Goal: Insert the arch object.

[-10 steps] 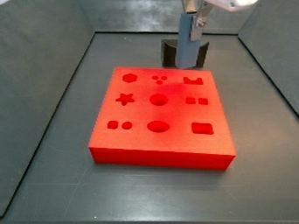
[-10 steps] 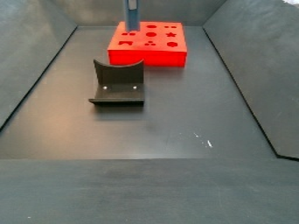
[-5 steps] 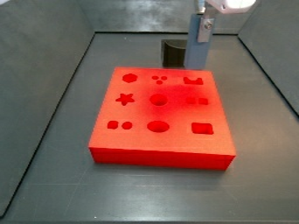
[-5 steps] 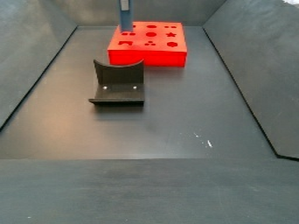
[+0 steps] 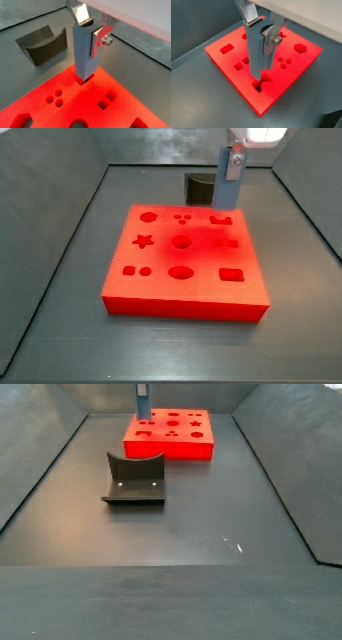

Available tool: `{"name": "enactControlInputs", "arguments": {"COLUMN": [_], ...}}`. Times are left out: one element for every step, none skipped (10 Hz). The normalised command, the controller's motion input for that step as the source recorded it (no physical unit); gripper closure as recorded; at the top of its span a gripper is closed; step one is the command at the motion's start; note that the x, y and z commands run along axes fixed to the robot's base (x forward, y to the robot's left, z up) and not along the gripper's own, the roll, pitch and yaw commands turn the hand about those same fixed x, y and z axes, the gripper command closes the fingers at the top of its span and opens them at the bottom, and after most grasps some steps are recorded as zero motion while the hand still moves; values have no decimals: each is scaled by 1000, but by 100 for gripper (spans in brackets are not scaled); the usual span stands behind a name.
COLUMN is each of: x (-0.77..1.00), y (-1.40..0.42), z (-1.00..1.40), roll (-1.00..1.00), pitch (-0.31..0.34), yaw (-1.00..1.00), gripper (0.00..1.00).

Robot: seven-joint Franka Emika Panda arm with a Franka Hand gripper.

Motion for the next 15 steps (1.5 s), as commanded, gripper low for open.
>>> {"name": "enactControlInputs", "arguments": {"x": [194, 306, 20, 0, -14, 0, 0, 0, 0, 0, 0, 0, 0, 94, 66], "y": [-100, -74, -37, -31, 0, 11, 111, 134, 74, 43, 3, 17, 0, 0, 0], "z": [-31, 0, 0, 0, -37, -194, -309, -366, -297, -200, -191, -180, -134, -149, -160], "roll": [163, 177, 193, 163, 120, 17, -30, -117, -109, -54, -31, -14, -27, -39, -1], "pitch": [0, 0, 1, 0, 0, 0, 0, 0, 0, 0, 0, 0, 0, 0, 0], "yaw": [-143, -326, -260, -197, -129, -123, -149, -146, -111, -117, -97, -77, -63, -60, -37], "gripper": [100, 100, 100, 100, 100, 100, 100, 100, 100, 100, 100, 100, 100, 100, 100]}}
